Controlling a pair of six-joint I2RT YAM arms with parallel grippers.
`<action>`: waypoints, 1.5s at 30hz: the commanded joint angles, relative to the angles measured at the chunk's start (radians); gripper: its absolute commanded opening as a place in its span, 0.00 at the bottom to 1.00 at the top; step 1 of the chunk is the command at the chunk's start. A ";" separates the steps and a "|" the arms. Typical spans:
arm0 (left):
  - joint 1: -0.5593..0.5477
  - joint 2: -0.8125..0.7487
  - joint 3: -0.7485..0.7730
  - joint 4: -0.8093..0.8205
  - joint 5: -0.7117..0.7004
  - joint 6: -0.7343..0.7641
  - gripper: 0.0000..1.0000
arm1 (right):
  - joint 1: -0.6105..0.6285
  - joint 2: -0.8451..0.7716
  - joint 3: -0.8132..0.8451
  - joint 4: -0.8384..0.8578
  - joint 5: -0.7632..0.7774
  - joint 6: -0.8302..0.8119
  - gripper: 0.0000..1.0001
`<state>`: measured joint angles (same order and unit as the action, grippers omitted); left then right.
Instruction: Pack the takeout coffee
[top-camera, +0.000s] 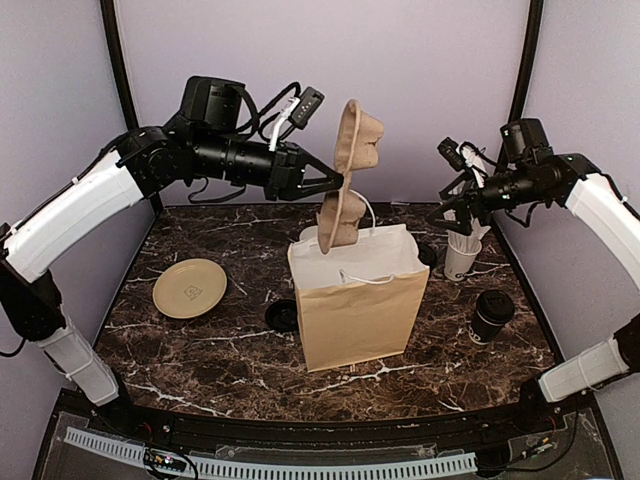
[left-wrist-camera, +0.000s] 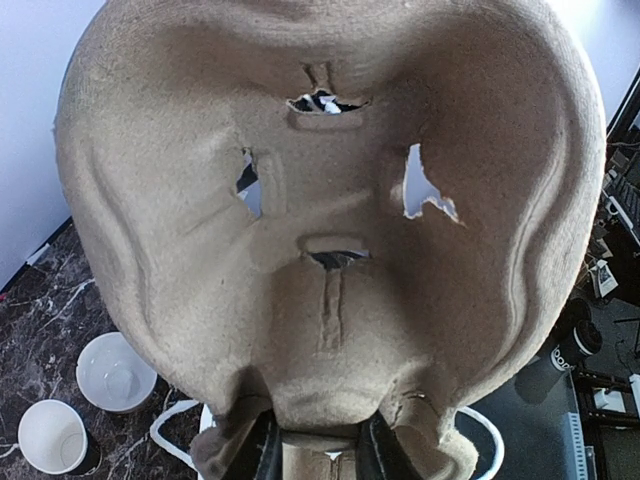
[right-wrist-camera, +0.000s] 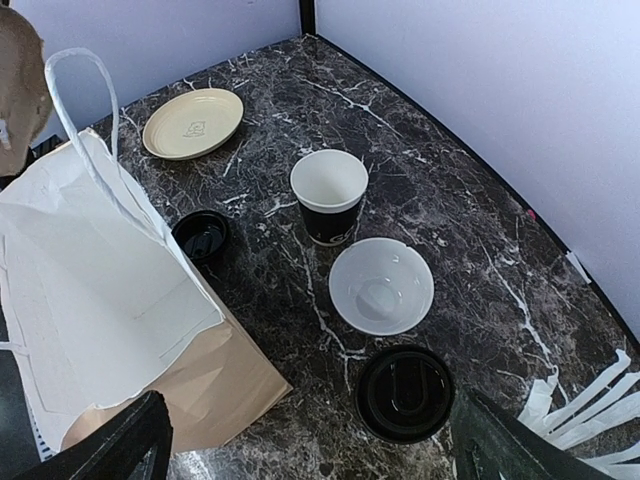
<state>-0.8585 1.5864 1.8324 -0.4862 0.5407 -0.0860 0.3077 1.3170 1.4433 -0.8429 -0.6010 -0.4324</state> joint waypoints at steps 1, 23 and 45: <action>-0.009 0.027 0.038 0.042 0.035 0.053 0.16 | 0.004 -0.029 -0.016 -0.004 0.037 0.004 0.98; -0.093 0.165 0.011 -0.150 -0.153 0.198 0.15 | 0.019 -0.020 -0.169 0.039 0.075 0.000 0.96; -0.179 0.210 -0.061 -0.563 -0.370 0.107 0.15 | 0.164 0.022 -0.241 -0.027 -0.040 -0.088 0.96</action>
<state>-1.0157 1.7866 1.8080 -0.8726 0.2005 0.0544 0.4603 1.3319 1.2087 -0.8570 -0.5938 -0.4973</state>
